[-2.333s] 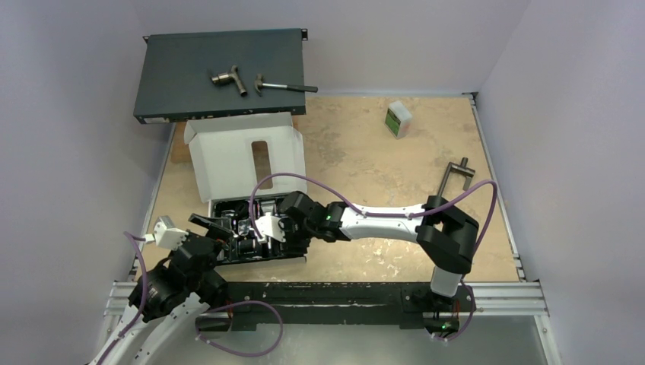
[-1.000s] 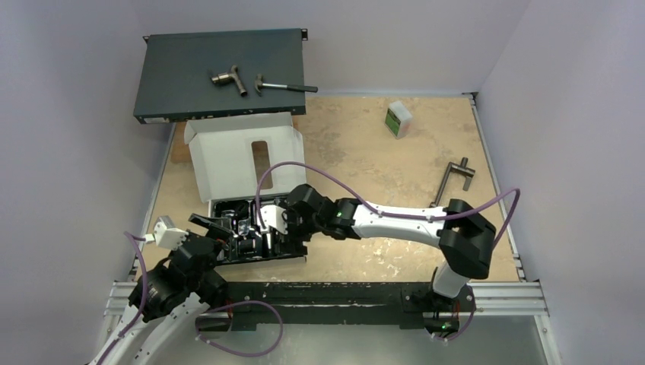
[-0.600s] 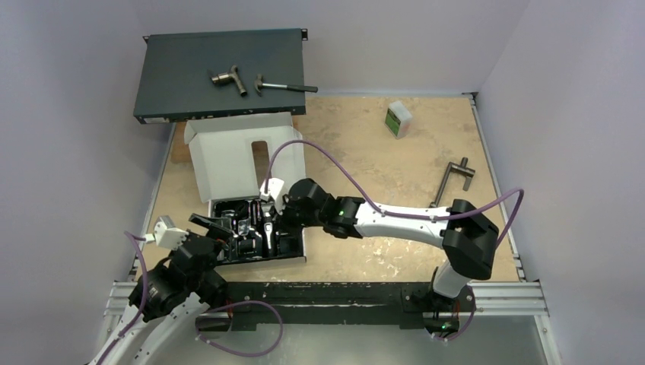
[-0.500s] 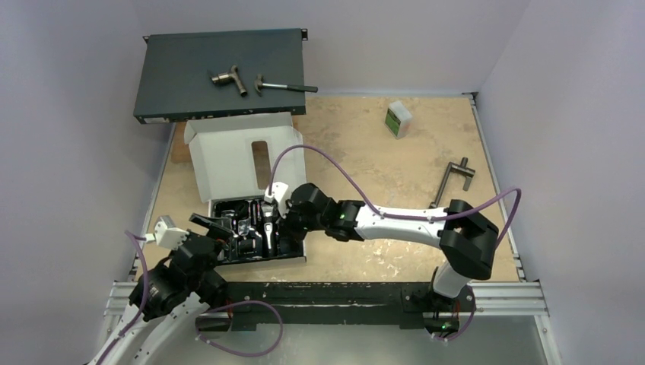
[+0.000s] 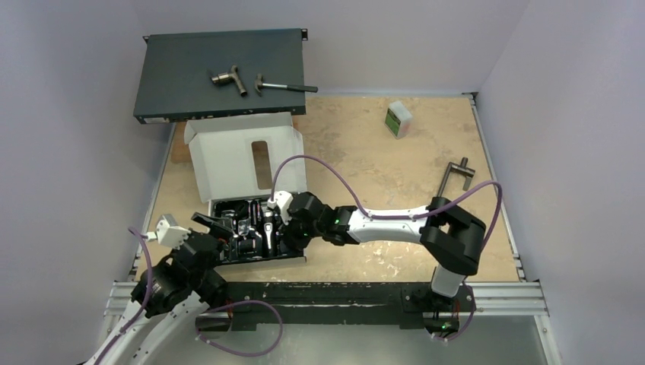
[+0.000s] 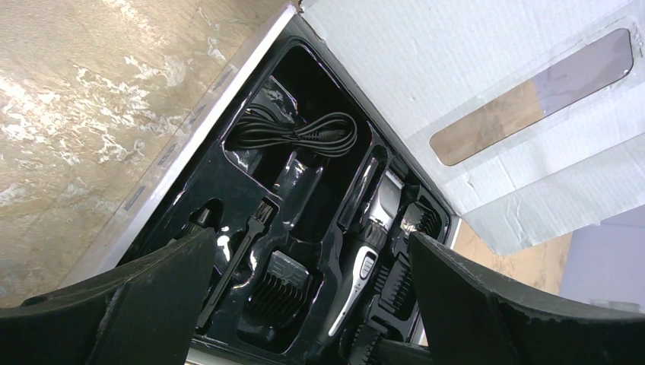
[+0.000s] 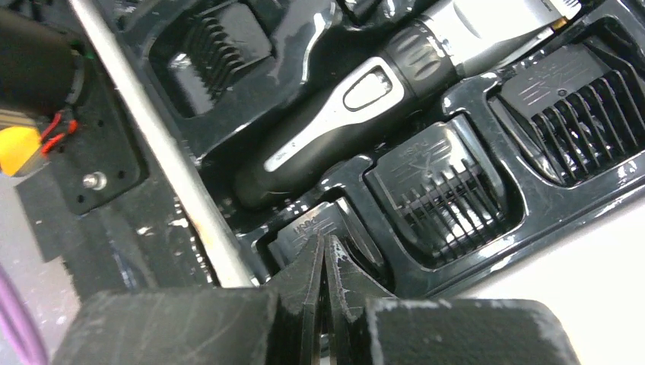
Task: Sort the hair-cutting tools
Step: Place the haircut tool in the storage box, then pick up the haircut tool from the storage box.
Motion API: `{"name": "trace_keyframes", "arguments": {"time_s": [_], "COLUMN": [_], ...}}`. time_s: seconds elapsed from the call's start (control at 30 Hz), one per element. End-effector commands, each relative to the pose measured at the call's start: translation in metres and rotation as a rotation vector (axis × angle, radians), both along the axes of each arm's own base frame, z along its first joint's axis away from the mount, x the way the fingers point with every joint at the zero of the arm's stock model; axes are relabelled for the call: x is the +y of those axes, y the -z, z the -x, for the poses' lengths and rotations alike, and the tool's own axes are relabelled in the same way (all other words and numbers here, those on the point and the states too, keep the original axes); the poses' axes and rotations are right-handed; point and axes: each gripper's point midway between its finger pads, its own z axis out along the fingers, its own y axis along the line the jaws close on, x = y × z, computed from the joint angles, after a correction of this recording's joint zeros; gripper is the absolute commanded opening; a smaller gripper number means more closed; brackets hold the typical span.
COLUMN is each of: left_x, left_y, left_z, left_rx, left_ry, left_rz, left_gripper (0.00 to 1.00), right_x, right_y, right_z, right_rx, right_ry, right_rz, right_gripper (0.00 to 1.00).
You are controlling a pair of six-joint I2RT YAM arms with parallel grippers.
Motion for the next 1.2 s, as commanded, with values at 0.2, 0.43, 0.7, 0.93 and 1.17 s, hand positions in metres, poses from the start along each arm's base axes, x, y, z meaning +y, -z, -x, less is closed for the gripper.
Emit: {"name": "trace_keyframes", "arguments": {"time_s": [0.2,0.43,0.7,0.93,1.17], "left_x": [0.008,0.009,0.003,-0.089,-0.142], "left_y": [0.024,0.024,0.023,-0.005,-0.001], "left_z": [0.020,0.019,0.015,-0.010,-0.021], "left_rx": [0.131,0.127,0.116,-0.038,-0.048], "left_ry": [0.012,0.011,0.033,0.492,0.704], "left_rz": [-0.061,-0.060,-0.053,0.012,0.068], "left_gripper": [0.98,0.98,0.98,0.98,0.90], "right_x": [-0.004,0.008,0.006,-0.028,-0.070], "right_y": [0.010,-0.068,-0.073,-0.069,-0.056], "right_z": [-0.006,-0.012,-0.048,-0.073,-0.075], "right_rx": [0.002,-0.061,-0.044,0.008,0.057], "right_ry": [0.051,0.057,0.258,0.485,0.558], "right_rz": [0.031,-0.135,-0.080,-0.141,-0.177], "right_gripper": [0.00,0.09,0.48,0.51,0.50]}}
